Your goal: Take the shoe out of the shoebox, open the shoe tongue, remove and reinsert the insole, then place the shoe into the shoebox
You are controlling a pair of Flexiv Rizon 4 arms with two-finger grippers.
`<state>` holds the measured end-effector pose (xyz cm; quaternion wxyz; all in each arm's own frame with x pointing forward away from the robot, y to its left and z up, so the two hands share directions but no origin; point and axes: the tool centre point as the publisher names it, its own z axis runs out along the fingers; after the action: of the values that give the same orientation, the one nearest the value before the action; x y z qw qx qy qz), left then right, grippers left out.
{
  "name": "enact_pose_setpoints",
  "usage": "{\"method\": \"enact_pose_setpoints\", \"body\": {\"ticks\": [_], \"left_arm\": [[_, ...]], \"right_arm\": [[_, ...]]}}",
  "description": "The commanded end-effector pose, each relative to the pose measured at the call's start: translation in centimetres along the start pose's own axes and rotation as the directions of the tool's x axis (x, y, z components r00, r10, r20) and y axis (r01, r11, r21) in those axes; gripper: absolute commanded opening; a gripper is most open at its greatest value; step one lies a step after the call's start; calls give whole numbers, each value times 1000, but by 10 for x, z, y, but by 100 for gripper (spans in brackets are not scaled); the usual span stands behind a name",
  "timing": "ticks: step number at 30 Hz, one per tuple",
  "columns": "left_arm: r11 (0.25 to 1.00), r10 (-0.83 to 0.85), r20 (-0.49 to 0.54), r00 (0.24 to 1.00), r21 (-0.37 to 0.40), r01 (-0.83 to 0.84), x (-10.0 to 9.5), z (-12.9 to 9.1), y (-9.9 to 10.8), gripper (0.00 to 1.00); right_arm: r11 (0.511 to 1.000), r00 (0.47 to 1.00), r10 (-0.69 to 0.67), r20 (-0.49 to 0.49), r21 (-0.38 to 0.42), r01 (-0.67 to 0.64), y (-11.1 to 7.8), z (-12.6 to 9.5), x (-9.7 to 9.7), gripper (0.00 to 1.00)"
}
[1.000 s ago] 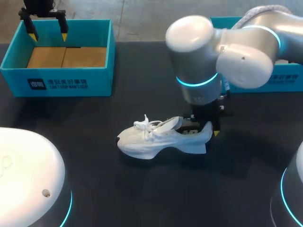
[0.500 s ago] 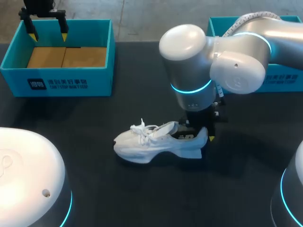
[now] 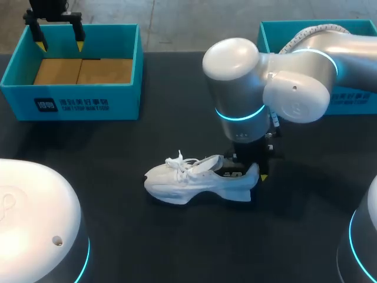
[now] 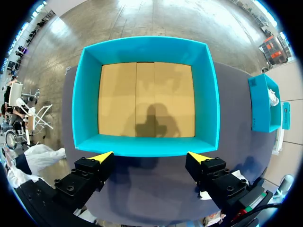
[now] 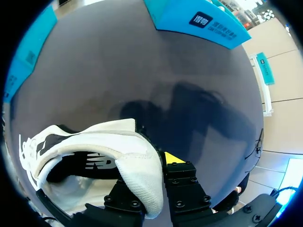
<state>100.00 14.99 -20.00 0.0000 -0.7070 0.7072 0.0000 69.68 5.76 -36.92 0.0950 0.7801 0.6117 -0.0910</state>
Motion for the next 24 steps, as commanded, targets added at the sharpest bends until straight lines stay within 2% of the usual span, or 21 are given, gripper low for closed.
{"method": "enact_pose_setpoints", "body": {"ticks": [1, 24], "left_arm": [[1000, 0, 0, 1000, 0, 0, 0, 0, 0, 100], [1000, 0, 0, 1000, 0, 0, 0, 0, 0, 100]], "right_arm": [[1000, 1000, 12, -15, 3, -12, -1, 3, -3, 0], [999, 1000, 3, 11, 32, -4, 4, 23, -8, 0]]}}
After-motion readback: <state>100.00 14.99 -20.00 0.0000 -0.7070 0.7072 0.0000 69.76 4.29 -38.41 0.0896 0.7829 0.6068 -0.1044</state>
